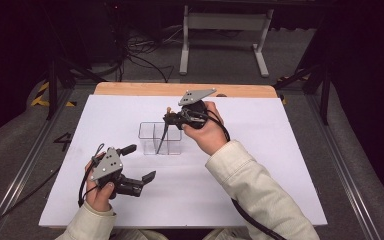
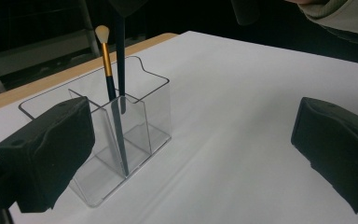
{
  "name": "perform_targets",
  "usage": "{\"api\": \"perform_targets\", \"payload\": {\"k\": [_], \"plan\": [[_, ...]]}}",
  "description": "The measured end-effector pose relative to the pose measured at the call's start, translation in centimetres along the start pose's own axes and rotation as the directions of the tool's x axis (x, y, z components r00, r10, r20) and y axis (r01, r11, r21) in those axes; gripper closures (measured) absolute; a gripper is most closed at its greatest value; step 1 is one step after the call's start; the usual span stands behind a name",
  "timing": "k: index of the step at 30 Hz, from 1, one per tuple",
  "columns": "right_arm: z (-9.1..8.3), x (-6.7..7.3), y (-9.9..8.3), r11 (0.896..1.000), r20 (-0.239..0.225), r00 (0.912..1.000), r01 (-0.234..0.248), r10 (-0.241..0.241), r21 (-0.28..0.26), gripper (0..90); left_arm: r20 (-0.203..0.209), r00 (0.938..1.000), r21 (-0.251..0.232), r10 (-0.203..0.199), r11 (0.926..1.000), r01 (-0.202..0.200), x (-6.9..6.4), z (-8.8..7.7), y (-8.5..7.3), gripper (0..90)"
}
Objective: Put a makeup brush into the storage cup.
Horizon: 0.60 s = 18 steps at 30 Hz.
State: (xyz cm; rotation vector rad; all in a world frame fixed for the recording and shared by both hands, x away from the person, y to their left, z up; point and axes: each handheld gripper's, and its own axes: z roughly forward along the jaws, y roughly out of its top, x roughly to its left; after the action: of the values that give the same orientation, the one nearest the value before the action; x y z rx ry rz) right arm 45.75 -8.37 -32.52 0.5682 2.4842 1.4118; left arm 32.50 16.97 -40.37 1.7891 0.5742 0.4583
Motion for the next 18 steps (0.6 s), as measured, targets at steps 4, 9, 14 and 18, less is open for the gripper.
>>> {"api": "perform_targets", "payload": {"k": [4,9,14,18], "plan": [[0.36,-0.03,-0.17,1.000,-0.001,1.0000,0.000,0.000,0.012,83.9,-0.001,1.0000,-0.001,0.003,1.0000,-0.003,0.01,0.00,0.01,0.3],[0.74,-0.05,-0.48,1.000,-0.004,1.0000,0.000,0.000,0.028,84.0,0.002,1.0000,0.001,0.005,1.0000,-0.005,-0.02,0.00,0.02,0.4],[0.98,0.01,-0.66,0.999,-0.004,1.0000,-0.004,0.004,0.037,83.9,0.003,1.0000,0.002,0.006,1.0000,-0.006,-0.03,0.01,0.02,0.3],[1.07,0.02,-0.71,0.999,-0.007,1.0000,-0.006,0.006,0.041,83.9,0.005,1.0000,0.002,0.006,1.0000,-0.006,-0.03,0.04,0.03,0.4]]}}
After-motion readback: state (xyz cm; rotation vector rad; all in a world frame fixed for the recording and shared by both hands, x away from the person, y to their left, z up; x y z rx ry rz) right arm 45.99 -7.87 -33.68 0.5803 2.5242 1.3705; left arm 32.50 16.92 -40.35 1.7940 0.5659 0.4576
